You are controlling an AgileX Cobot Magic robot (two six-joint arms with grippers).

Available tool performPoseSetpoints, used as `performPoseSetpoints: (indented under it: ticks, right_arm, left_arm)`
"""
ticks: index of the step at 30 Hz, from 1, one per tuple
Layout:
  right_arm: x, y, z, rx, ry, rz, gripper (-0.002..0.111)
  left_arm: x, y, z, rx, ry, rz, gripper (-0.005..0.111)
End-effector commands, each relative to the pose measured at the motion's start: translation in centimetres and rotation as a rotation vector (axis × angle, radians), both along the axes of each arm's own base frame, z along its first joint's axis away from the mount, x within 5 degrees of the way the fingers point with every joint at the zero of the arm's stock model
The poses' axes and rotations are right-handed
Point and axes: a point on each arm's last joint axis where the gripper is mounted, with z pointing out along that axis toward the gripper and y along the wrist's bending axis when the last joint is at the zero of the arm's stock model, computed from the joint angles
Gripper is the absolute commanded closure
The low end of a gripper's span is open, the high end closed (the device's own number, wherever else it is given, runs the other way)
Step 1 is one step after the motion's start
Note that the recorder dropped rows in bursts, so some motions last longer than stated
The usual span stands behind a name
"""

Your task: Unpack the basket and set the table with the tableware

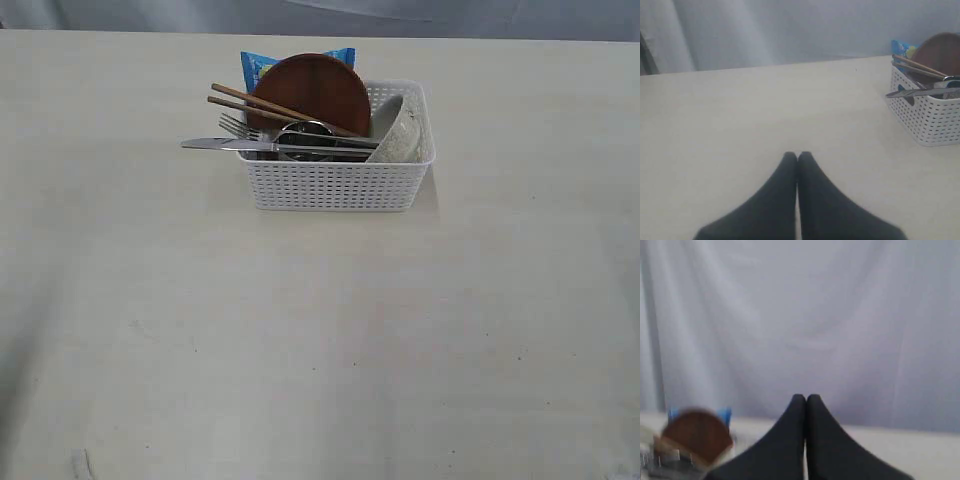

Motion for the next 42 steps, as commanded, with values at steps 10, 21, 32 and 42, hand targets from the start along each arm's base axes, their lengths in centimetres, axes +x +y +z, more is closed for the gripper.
performPoseSetpoints:
  ticks: [10, 21, 32, 42]
  right_arm:
    - [4.6, 0.9, 14.5, 0.178, 0.442, 0.021, 0.063]
    - [15.4, 4.9, 18.6, -0.253, 0.968, 0.298, 0.061]
    - [21.6, 15.6, 10.7, -0.705, 1.172, 0.626, 0.062]
    - [25.4, 24.0, 5.5, -0.878, 1.156, 0.78, 0.062]
  left_arm:
    - [0.0, 0.0, 0.0, -0.004, -0.008, -0.007, 0.107]
    - [0.0, 0.0, 0.0, -0.004, -0.008, -0.007, 0.107]
    - [0.0, 0.0, 0.0, -0.004, -0.008, -0.007, 0.107]
    - [0.0, 0.0, 0.0, -0.004, -0.008, -0.007, 0.107]
